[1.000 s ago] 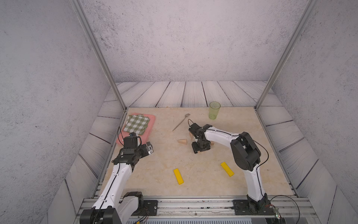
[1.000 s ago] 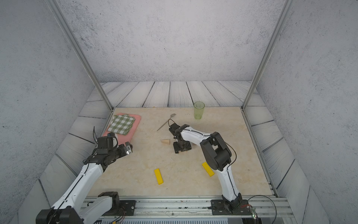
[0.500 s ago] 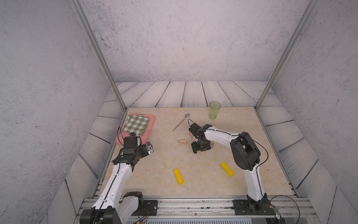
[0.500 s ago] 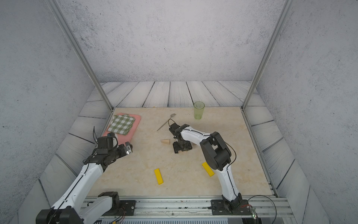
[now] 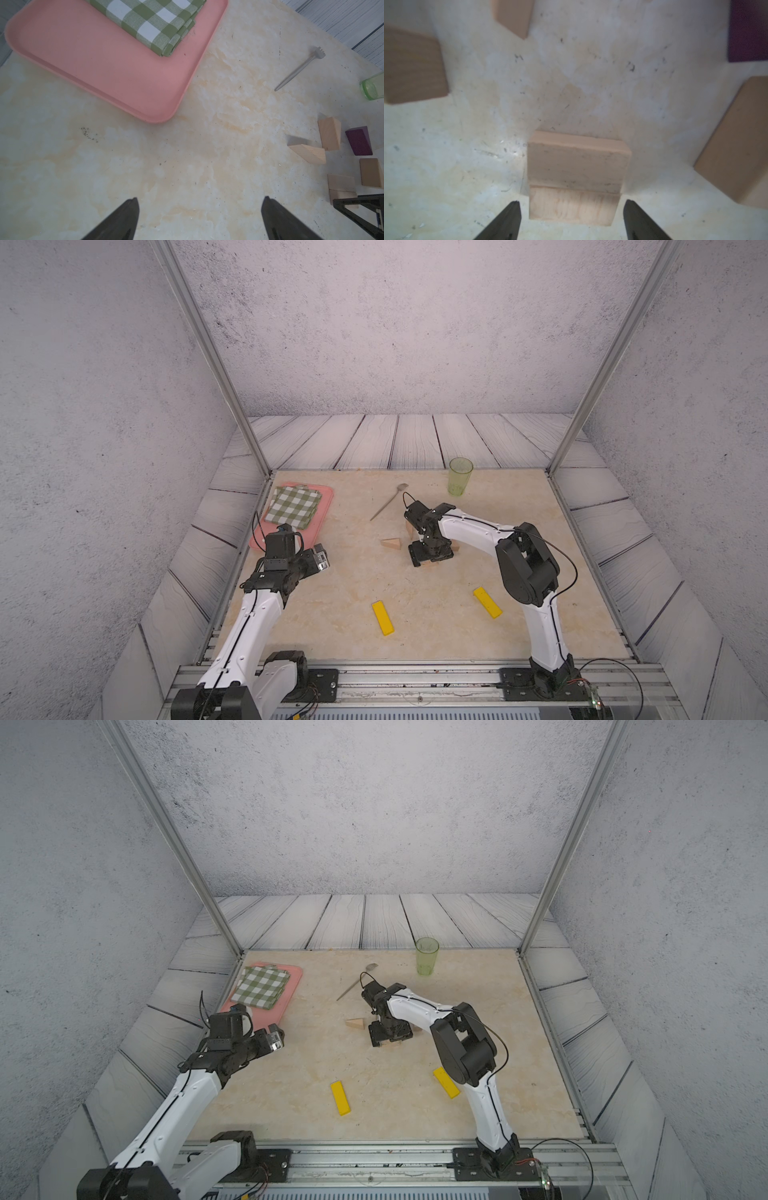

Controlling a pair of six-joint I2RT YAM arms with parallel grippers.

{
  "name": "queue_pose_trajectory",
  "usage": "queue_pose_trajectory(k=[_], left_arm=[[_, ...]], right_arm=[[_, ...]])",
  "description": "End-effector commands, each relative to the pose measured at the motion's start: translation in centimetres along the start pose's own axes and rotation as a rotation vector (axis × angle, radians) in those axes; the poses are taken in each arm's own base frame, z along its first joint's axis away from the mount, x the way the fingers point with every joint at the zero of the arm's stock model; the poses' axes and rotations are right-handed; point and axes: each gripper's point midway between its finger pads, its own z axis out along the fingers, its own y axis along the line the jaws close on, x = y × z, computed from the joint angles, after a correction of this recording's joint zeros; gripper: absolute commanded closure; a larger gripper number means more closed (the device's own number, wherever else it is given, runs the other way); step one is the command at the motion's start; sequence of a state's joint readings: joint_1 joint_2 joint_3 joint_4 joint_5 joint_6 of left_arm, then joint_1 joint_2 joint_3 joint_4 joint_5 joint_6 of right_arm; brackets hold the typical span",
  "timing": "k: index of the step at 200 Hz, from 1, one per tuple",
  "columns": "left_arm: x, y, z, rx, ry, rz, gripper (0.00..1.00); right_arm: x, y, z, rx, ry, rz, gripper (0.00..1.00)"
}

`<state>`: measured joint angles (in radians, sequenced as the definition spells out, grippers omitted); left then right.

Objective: Assemble a small pinwheel with building blocks
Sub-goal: Assemble the building block at the center of the board, then adjust the building block at the center of the board.

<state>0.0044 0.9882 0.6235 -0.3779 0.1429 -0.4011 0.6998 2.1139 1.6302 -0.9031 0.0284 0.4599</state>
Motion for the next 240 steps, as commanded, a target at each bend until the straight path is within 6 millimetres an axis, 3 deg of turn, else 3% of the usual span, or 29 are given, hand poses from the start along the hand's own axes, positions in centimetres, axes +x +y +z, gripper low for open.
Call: queue_pose_trajectory(k=[1,62,99,138,156,198,240], left_arm=[[-0.3,-0.2,-0.4,0.001,-0.014,0.004,0.02],[-0.3,-0.2,-0.2,0.002,-0.009,0.001,0.02],[-0.3,-0.8,-0.2,0.033,-0.003,0.024,0.00],[-0.2,-2.3,-0.1,0.104,0.025,0.066,0.13],[-0.2,-3.9,0.0,0.147,0.045,0.145,0.20],[-0.5,-9.4,0.1,0.183,0.119,0.513,0.21],[-0.9,-13.7,2.7,0.233,0.212,0.628,0.27]], right_arm=[[-0.4,-0.2,-4.8,-0.017,-0.078,0.002,0.18],[1.9,-1.2,-5.6,-0.001,-0.087,0.027,0.23],[1.1,-0.9,-6.9,-0.012,-0.115,0.009,0.29],[-0.2,-0.6,-8.8,-0.020,-0.157,-0.037,0.32],[-0.3,-0.6,-9.4,-0.039,-0.161,-0.036,0.32],[0.4,-2.2,-11.5,-0.139,-0.216,0.050,0.32],[2.8,-5.0,-12.2,-0.174,-0.234,0.112,0.32]])
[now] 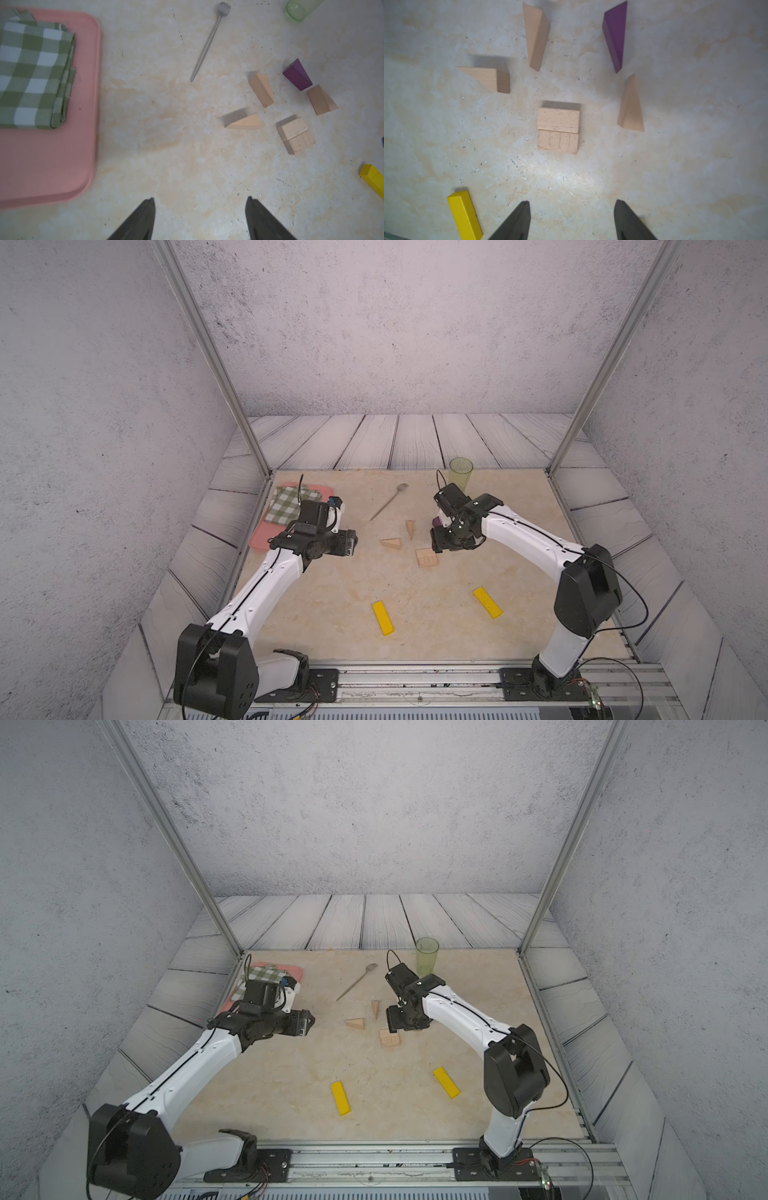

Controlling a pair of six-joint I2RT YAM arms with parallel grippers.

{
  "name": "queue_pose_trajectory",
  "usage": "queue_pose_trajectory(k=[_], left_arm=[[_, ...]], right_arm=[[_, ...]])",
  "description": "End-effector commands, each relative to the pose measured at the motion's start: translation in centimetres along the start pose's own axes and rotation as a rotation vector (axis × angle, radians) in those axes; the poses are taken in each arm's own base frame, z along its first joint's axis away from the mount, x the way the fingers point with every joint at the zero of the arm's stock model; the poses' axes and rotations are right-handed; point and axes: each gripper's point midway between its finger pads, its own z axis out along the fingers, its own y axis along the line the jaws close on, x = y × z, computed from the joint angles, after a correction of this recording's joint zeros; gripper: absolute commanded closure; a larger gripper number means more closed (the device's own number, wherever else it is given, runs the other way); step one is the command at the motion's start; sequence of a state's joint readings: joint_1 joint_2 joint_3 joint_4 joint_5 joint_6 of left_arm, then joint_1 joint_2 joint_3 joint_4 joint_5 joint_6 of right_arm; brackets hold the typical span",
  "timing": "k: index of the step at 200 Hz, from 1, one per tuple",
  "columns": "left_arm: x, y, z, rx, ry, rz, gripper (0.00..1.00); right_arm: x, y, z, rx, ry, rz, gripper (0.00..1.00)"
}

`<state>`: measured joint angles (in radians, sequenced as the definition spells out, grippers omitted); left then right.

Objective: Assemble a small pinwheel with building blocks
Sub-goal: Adjust the building block at the center of the board.

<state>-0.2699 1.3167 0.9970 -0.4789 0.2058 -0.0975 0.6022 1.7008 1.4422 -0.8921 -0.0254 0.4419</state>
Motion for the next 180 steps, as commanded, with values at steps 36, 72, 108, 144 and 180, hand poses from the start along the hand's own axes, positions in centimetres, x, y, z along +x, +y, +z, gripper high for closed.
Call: queue_pose_trajectory(k=[36,72,108,144,180], left_arm=[[-1.1,-5.4,5.6,0.109,0.197,0.224,0.26],[-1.9,-7.1,9.9,0.155,0.273,0.198,0.25],[-1.7,-5.7,13.6,0.062,0.396,0.094,0.40],[-0.1,-3.8,15.9,-0.045,0.492,0.038,0.60],[1.4,-3.1,16.2,-0.077,0.512,0.016,0.67]], right_arm=[[2.8,-2.2,-2.0,-0.076,-0.028,0.083,0.32],[4.3,-2.4,-1.5,-0.093,-0.006,0.099,0.32],[5.0,-2.5,-1.3,-0.096,-0.004,0.115,0.32],[5.4,-2.6,-1.2,-0.095,0.006,0.121,0.32],[5.5,-2.6,-1.1,-0.093,0.015,0.119,0.32]])
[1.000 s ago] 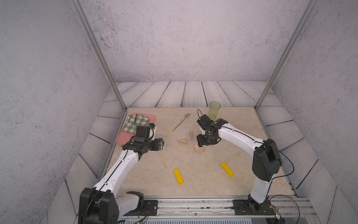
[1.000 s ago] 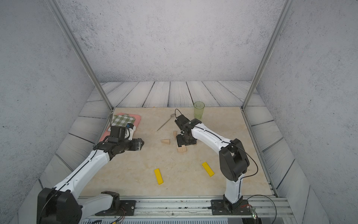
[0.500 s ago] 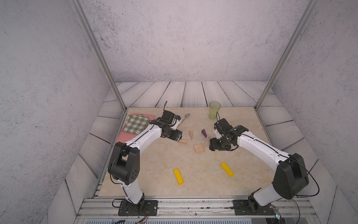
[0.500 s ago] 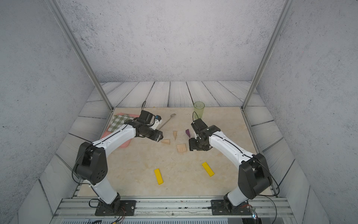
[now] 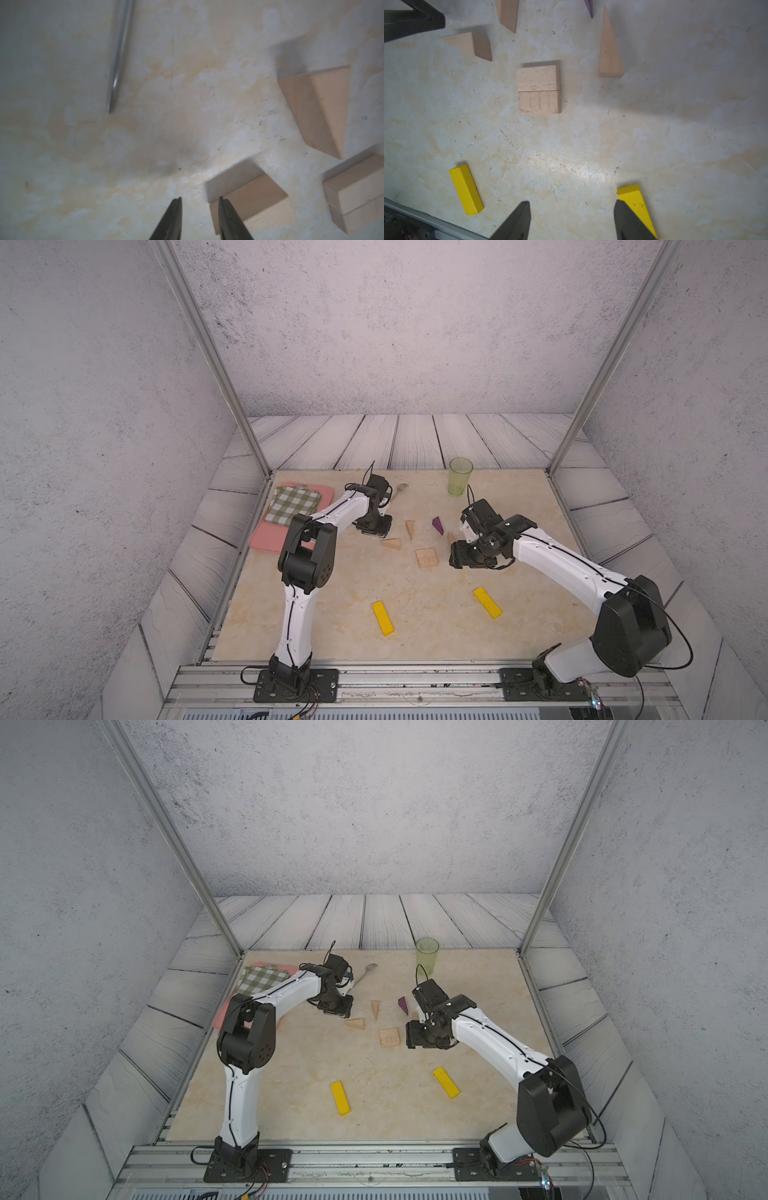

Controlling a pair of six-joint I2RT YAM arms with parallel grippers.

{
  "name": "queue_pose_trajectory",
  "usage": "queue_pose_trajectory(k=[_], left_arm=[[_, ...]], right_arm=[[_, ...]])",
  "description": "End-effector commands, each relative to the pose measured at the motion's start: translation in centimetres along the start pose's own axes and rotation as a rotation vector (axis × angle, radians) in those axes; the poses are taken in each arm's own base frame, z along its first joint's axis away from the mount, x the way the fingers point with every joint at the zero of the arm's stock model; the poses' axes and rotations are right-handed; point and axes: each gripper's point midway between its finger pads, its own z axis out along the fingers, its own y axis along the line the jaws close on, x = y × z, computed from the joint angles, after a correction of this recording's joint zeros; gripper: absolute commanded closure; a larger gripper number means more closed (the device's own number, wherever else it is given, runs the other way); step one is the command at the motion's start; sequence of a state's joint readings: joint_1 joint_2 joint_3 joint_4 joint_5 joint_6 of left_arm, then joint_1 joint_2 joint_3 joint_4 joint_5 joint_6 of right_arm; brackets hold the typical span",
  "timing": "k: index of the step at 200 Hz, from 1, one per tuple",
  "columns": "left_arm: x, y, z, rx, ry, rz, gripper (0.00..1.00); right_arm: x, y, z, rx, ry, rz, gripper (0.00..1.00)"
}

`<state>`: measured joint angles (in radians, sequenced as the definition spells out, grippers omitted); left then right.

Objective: Assemble a small pinwheel with building blocks
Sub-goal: Adjust the building block at the center of the board.

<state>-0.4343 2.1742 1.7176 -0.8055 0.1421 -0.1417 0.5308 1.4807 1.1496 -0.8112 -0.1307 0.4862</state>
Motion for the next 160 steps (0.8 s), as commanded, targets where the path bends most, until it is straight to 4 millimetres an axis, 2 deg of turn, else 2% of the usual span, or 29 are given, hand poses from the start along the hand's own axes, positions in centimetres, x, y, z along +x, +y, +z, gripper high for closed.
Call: queue_pose_trajectory(k=[1,90,128,160], left_arm=[[1.4,0.7,0.0,-0.038,0.035,-0.037,0.67],[3.5,-2.8,0.1,0.115,-0.006,-0.022,0.67],[4.5,-5.4,-0.4,0.192,-0.031,-0.037,0.67],[5.4,-6.2,-1.4,0.224,-0.071,-0.089,0.67]], right_arm=[[0.3,0.2,-0.7,-0.014,-0.006,0.008,0.32],[-0.7,1.2,0.7,-0.042,0.018,0.016,0.33],[-1.9,2.4,1.8,-0.043,0.028,0.013,0.33],[-3.0,3.9,3.3,-0.021,0.041,-0.022,0.33]])
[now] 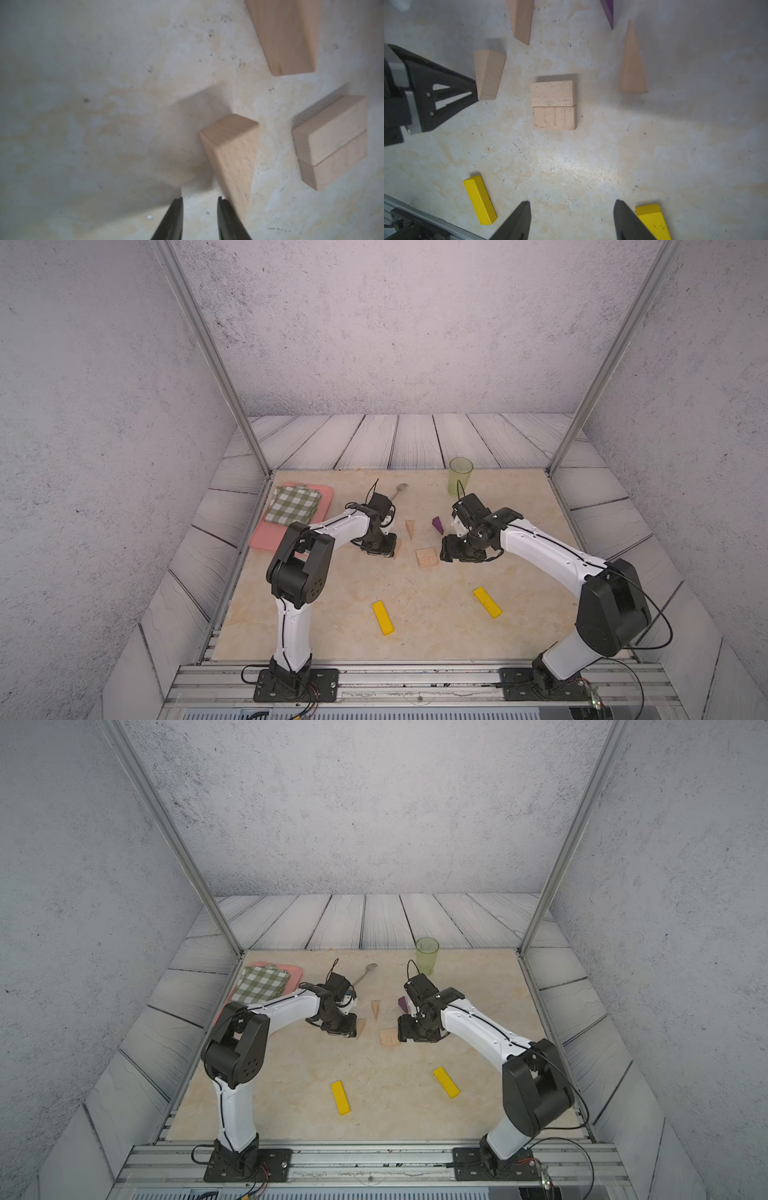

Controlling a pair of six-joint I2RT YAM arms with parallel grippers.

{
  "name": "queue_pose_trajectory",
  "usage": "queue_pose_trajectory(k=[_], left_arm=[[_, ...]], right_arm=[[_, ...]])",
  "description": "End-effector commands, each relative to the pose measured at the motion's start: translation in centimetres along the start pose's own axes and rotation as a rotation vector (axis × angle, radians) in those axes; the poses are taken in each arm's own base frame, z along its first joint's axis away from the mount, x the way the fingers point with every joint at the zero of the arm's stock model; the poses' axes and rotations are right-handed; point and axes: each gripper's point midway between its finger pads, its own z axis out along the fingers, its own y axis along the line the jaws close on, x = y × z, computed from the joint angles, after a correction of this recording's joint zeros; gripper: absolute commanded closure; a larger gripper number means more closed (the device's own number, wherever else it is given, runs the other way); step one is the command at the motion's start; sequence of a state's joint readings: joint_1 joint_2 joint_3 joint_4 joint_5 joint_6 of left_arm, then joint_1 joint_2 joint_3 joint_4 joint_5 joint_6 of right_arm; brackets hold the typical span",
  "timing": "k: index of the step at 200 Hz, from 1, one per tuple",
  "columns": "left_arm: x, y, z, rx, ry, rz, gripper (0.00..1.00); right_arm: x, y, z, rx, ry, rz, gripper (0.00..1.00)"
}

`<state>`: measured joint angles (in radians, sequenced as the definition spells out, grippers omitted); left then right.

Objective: Assemble a small pinwheel with building blocks
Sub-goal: Adjust the building block at the center of the board, then assemble the building block at the center of the board.

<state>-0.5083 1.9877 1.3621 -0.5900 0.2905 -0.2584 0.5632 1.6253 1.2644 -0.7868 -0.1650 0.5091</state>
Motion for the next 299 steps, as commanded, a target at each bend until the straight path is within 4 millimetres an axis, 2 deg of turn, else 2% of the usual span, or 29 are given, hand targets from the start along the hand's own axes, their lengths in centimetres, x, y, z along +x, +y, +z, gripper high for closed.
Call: queue_pose_trajectory(k=[1,16,51,87,112,136,176,201,235,274,299], left_arm=[[-0.1,-1.4,-1.6,0.057,-0.070,-0.049,0.67],[0.0,-1.3,-3.0,0.050,-0.121,-0.081,0.65],[2.4,2.3,-7.6,-0.056,-0.209,-0.245,0.58],[6.3,5.4,-12.2,-0.085,-0.332,-0.368,0.53],[8.6,6.3,-13.8,-0.098,-0.384,-0.391,0.49],[10.1,6.5,-14.1,-0.087,-0.400,-0.407,0.47],[11.1,6.3,-13.8,-0.063,-0.399,-0.410,0.45],[11.2,6.3,-13.7,-0.057,-0.404,-0.408,0.44],[11.7,6.4,-13.4,-0.058,-0.403,-0.408,0.44],[12.1,6.5,-13.1,-0.054,-0.407,-0.417,0.43],[12.1,6.4,-13.2,-0.050,-0.413,-0.417,0.43]], right_arm=[[-0.9,1.2,1.4,0.016,0.014,-0.017,0.33],[-1.4,2.1,2.5,0.032,0.027,-0.046,0.33],[-3.1,4.0,5.1,0.082,0.060,-0.149,0.33],[-5.0,6.3,7.4,0.113,0.077,-0.259,0.33],[-5.6,7.2,9.3,0.134,0.110,-0.303,0.33],[-6.1,8.3,10.8,0.142,0.121,-0.338,0.33],[-5.9,9.5,13.0,0.164,0.165,-0.386,0.33],[-5.6,9.5,14.3,0.176,0.186,-0.400,0.43],[-5.2,9.4,15.2,0.184,0.204,-0.437,0.63],[-4.5,9.1,15.0,0.190,0.219,-0.518,0.85],[-3.0,9.1,14.4,0.172,0.227,-0.590,0.90]])
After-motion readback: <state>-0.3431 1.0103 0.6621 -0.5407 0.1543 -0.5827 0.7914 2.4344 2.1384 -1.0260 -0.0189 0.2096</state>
